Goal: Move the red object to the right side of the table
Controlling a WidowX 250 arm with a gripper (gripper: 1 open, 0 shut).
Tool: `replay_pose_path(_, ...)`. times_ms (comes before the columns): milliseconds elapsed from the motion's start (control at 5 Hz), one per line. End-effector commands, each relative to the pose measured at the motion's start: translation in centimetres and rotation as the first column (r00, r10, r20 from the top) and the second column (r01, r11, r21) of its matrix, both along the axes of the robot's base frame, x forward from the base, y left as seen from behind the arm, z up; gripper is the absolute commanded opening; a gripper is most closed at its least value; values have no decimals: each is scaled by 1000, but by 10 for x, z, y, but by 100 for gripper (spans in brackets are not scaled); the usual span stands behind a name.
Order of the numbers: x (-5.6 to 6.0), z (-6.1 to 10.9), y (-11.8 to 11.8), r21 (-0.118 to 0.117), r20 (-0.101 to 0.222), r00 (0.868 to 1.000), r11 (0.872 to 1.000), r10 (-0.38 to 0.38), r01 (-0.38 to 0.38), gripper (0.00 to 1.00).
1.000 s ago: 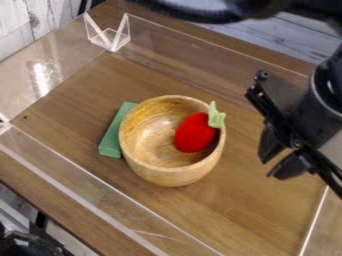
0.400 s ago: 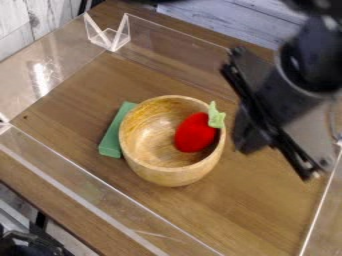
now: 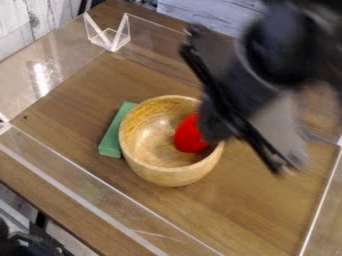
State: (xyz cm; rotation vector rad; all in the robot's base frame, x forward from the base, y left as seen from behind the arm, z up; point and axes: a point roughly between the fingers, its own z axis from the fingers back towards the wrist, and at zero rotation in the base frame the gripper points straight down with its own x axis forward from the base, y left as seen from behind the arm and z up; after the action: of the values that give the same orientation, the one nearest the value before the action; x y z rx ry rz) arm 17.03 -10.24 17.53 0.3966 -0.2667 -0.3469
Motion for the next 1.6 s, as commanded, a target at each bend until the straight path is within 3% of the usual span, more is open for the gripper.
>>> replay_pose_path(0, 8, 12, -27, -26, 75, 997, 999, 35, -33, 0)
replay_pose_path(200, 7, 37, 0, 51, 92, 996, 999, -15, 10, 0)
replay_pose_path(400, 7, 54, 19, 132, 86, 994, 990, -61, 49, 0)
replay_pose_path(600, 6, 72, 14, 185, 79, 996, 982, -51, 35, 100)
replay_pose_path(800, 5, 72, 3, 197, 88, 996, 980, -25, 7, 100)
replay_pose_path(1200, 5, 59, 31, 259, 39, 996, 963, -86, 73, 100)
replay_pose_path(1400, 5, 43, 31, 286, 40, 996, 956, -85, 70, 100)
